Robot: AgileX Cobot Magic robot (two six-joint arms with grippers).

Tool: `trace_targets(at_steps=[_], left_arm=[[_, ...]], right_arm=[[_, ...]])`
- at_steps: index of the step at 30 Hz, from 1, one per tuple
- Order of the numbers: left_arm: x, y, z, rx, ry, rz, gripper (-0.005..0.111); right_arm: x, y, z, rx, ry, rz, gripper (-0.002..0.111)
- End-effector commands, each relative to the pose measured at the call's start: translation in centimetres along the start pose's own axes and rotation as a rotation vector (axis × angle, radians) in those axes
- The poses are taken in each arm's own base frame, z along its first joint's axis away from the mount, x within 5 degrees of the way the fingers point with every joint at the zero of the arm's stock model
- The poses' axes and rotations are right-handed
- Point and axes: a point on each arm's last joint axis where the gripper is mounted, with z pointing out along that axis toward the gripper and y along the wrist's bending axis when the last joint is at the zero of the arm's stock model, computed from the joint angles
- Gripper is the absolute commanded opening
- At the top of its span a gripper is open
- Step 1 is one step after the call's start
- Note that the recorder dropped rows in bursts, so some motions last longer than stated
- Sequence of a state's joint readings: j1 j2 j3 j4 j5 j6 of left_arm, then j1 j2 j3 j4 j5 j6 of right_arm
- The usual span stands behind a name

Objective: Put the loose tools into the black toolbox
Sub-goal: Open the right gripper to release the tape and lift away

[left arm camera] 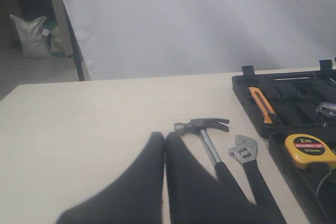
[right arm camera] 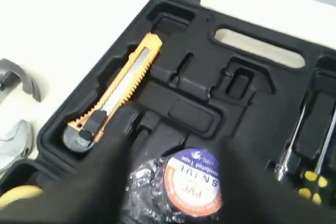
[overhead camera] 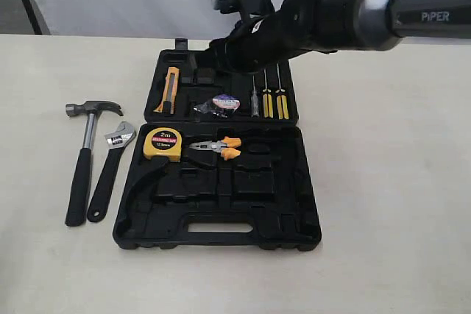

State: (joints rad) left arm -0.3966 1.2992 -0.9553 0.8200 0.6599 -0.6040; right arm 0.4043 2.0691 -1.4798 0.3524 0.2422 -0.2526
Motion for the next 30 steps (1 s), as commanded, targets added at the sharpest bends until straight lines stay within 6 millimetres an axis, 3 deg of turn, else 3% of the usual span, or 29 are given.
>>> trace_targets(at_steps=[1, 16, 23, 30], left_arm=[[0.2, 0.0, -0.1, 0.014, -0.007, -0.022, 0.001], [0.2, 0.0, -0.1, 0.014, -0.007, -0.022, 0.001], [0.2, 0.0, -0.1, 0.014, -0.007, -0.022, 0.001], [0.2, 0.0, -0.1, 0.014, -0.007, -0.022, 0.001]], right_arm=[[1.1, -0.2, 1.1, 0.000, 0.046, 0.010, 0.001], [5.7, -0.4, 6.2, 0.017, 0.137, 0.006, 0.002], [5.0, -0.3, 5.6, 0.015, 0.117, 0.004, 0.002], [1.7, 0.3, 2.3, 0.006, 0.019, -0.002, 0.002]])
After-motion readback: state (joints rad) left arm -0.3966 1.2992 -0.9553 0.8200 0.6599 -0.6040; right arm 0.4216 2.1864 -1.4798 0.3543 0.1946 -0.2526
